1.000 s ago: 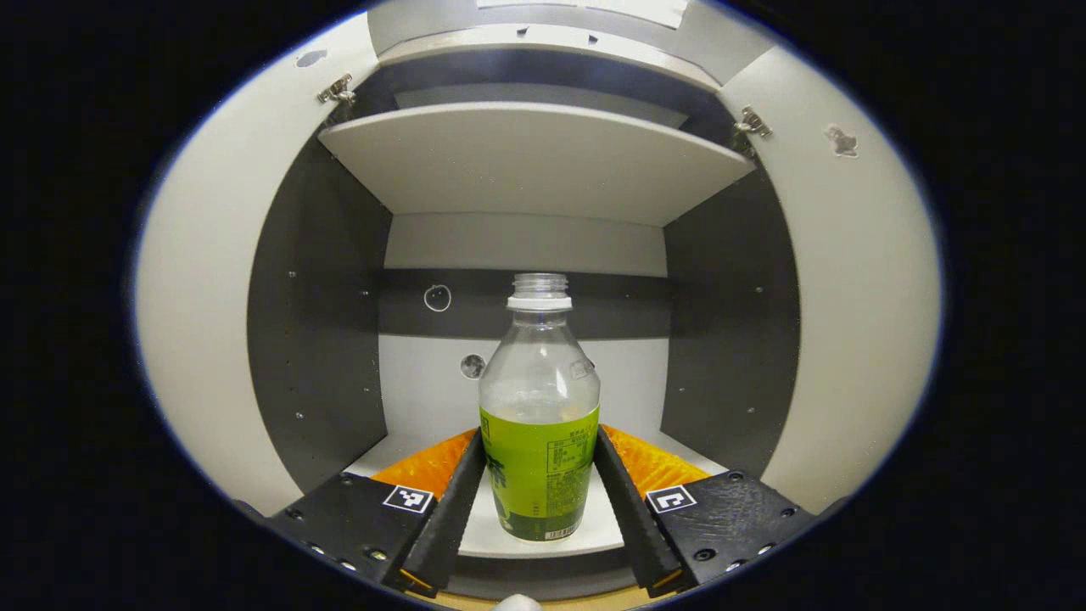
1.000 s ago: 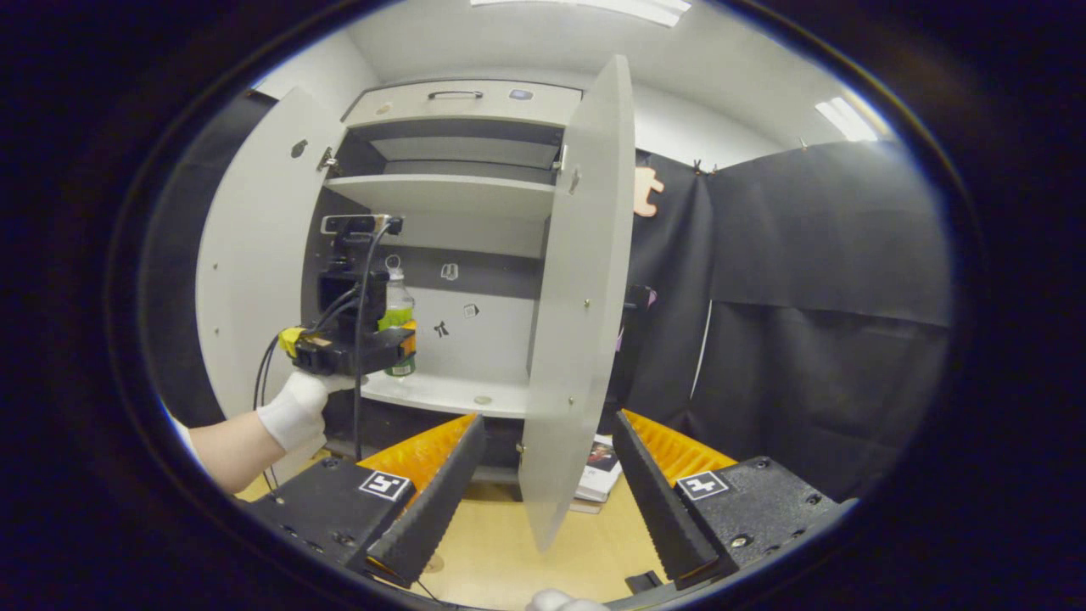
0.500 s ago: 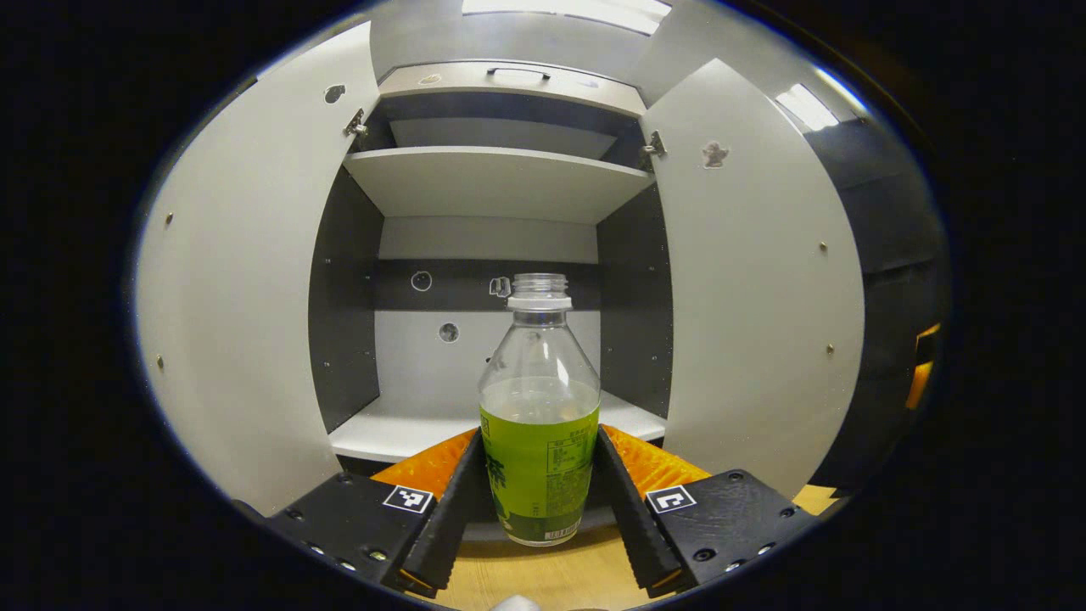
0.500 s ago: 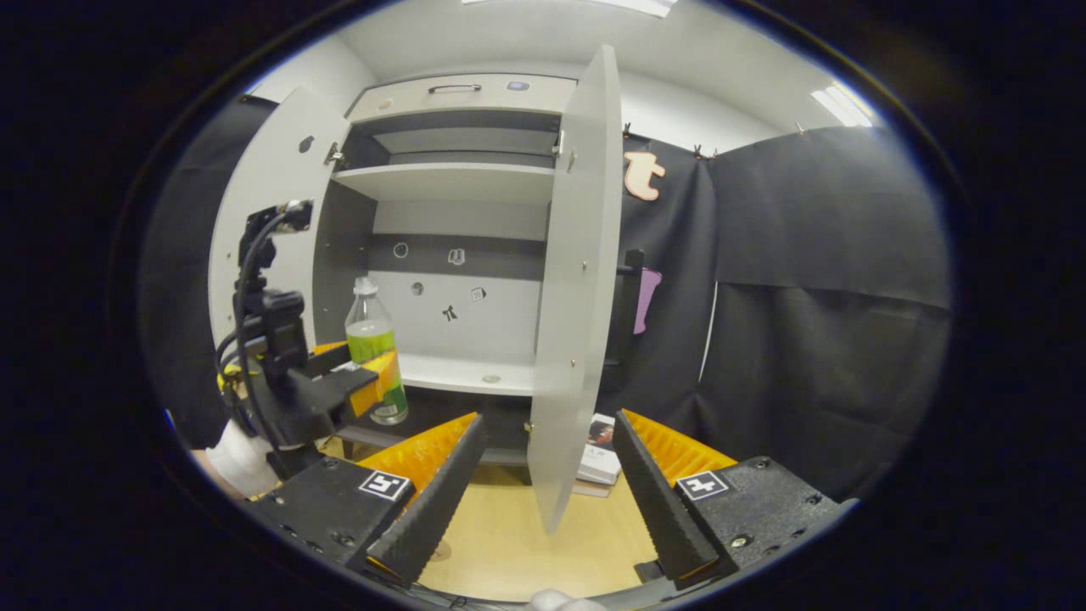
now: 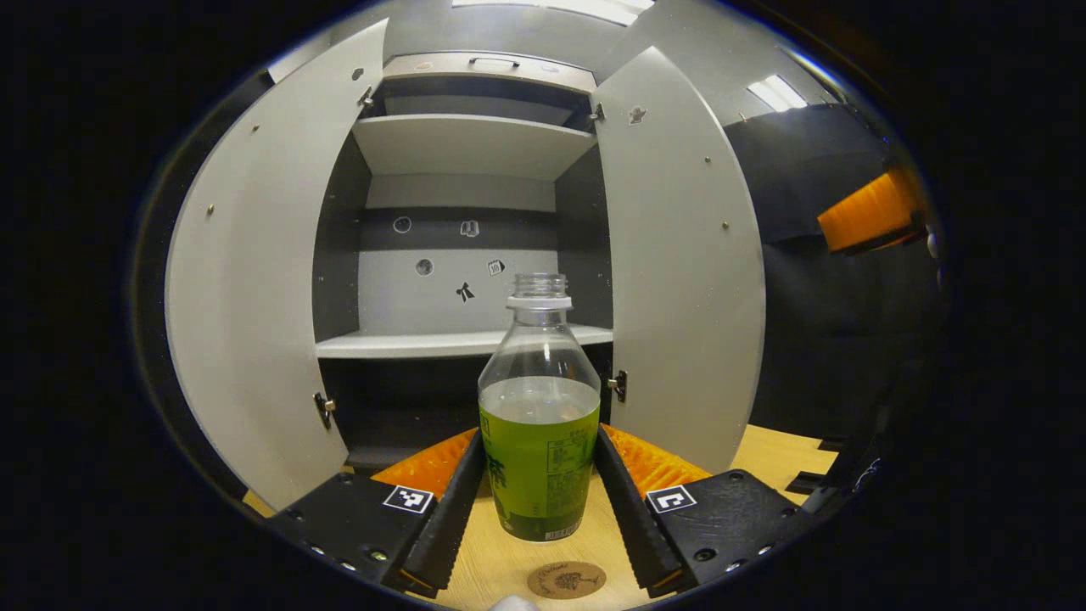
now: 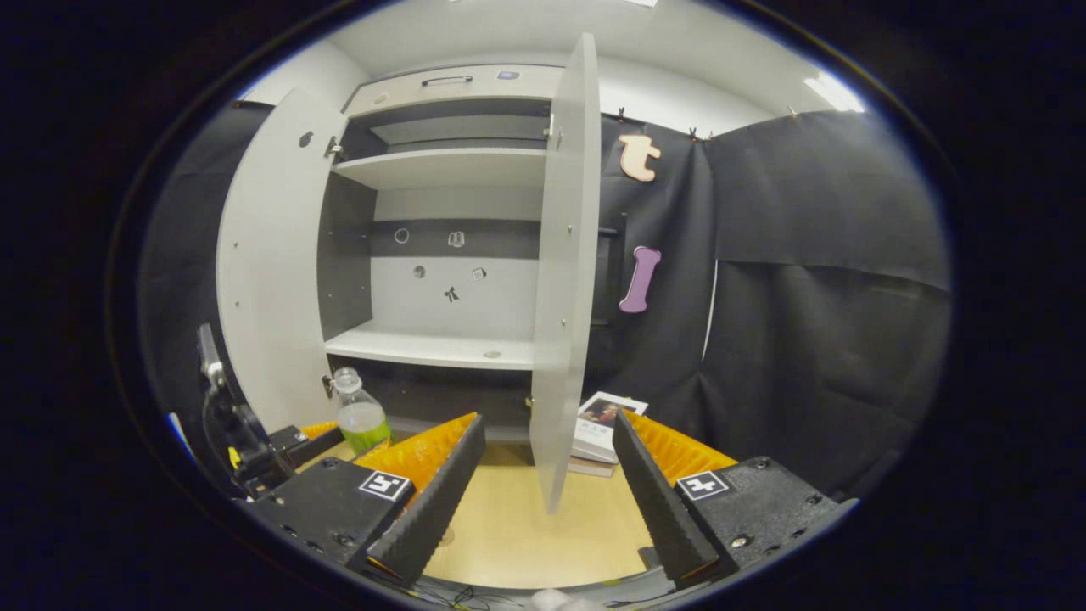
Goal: Grasp the bottle in the cabinet with the left hand and place it on the coaster, then close the right door with the right hand and the left door with the left hand.
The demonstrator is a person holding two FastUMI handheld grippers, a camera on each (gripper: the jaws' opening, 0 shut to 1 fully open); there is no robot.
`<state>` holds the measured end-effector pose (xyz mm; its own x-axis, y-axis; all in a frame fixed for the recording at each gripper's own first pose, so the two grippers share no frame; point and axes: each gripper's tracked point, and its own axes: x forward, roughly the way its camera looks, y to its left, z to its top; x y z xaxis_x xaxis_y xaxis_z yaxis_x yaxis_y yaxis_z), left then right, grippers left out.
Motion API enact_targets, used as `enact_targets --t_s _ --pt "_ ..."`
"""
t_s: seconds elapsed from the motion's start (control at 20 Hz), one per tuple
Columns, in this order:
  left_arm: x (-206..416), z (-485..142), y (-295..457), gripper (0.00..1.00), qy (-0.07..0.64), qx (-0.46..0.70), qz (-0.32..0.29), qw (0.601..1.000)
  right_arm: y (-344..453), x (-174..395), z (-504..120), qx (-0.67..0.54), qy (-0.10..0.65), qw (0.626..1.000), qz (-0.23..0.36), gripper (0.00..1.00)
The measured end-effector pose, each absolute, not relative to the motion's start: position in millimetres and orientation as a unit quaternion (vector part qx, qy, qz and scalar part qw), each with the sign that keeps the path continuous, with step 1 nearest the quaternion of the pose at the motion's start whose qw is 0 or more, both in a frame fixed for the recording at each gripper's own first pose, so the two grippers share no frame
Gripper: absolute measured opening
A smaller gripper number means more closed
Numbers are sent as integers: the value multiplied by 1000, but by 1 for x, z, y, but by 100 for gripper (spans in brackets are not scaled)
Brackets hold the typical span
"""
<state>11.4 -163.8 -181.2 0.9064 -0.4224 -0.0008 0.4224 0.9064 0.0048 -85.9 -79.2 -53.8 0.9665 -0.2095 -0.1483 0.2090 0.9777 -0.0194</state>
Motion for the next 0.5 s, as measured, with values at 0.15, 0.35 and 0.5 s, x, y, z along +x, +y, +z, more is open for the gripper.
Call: enact_targets --t_s 0.15,0.35,0.5 --pt "-3 -222 -166 76 7 -17 -234 972 -79 -88 -57 -1 84 991 -102 100" --pt "-10 -269 -170 76 7 -7 -251 968 -75 -89 -57 -2 95 992 -88 99" --pt "-10 -298 -176 76 17 -3 -257 966 -74 -89 -58 -14 107 990 -85 100"
